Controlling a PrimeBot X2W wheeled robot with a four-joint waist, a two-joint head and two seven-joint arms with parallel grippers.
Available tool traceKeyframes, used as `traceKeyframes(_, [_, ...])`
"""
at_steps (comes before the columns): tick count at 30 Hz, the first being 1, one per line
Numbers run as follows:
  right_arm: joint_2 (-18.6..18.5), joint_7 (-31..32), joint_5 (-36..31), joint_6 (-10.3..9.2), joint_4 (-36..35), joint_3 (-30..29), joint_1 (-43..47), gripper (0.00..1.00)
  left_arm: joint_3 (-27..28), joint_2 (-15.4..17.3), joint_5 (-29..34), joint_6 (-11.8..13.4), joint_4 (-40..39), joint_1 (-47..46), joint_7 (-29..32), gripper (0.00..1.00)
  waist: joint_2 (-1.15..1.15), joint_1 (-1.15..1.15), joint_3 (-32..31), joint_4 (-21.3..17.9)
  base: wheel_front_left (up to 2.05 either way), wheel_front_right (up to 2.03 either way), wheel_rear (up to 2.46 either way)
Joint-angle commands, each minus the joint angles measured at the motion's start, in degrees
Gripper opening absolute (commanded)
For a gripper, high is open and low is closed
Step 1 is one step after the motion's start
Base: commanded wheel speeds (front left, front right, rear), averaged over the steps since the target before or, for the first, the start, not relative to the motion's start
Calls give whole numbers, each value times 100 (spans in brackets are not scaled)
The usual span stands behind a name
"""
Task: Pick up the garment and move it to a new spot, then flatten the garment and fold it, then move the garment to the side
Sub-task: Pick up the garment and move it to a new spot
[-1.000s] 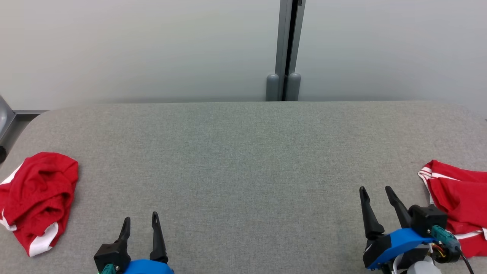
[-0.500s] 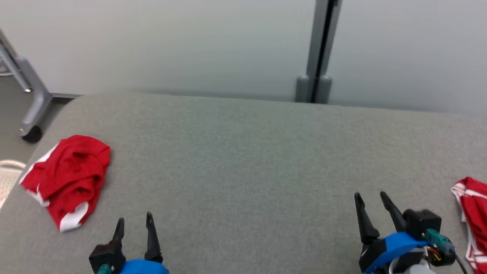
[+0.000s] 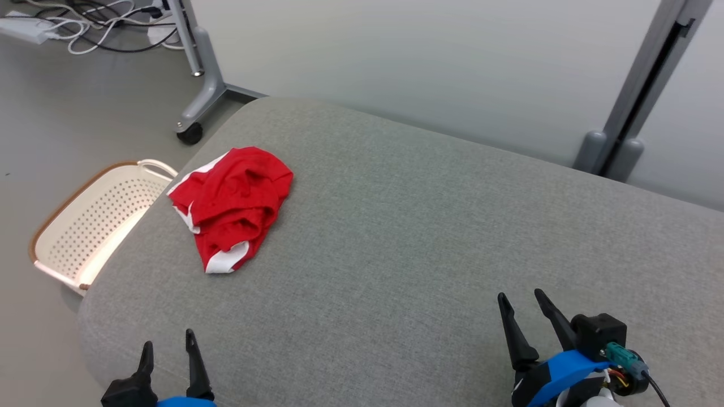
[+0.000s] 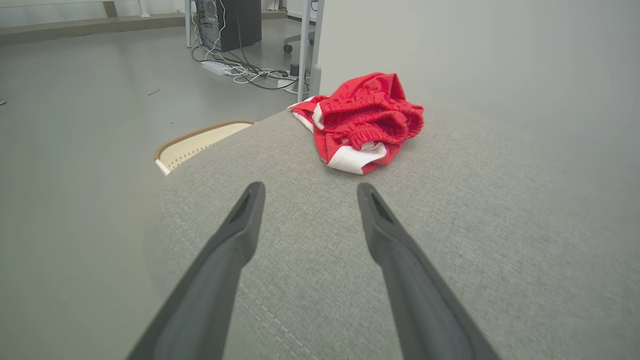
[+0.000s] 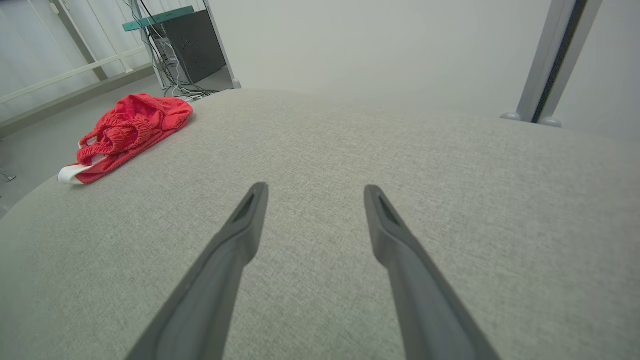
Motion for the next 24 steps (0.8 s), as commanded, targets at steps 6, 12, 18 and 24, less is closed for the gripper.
traceKeyframes(6, [-24,-17,118,1,66,318,-167,100,360,-12,-41,-11,25,143,-26,100,0,0,188,251,0,0,0])
traceKeyframes(12, [-23,-17,-29,1,6,476,-280,100,743,-8,47,-108,276,-330,-26,100,0,0,495,-42,0,0,0])
traceKeyframes(18, [-80,-17,-275,1,-214,596,-537,100,1159,108,160,-180,694,-1189,-23,100,0,0,1087,-486,0,0,0])
traceKeyframes(24, [-327,-18,-169,1,-600,948,-875,100,1307,383,354,-50,1372,-2231,-21,100,0,0,1707,-951,0,0,0])
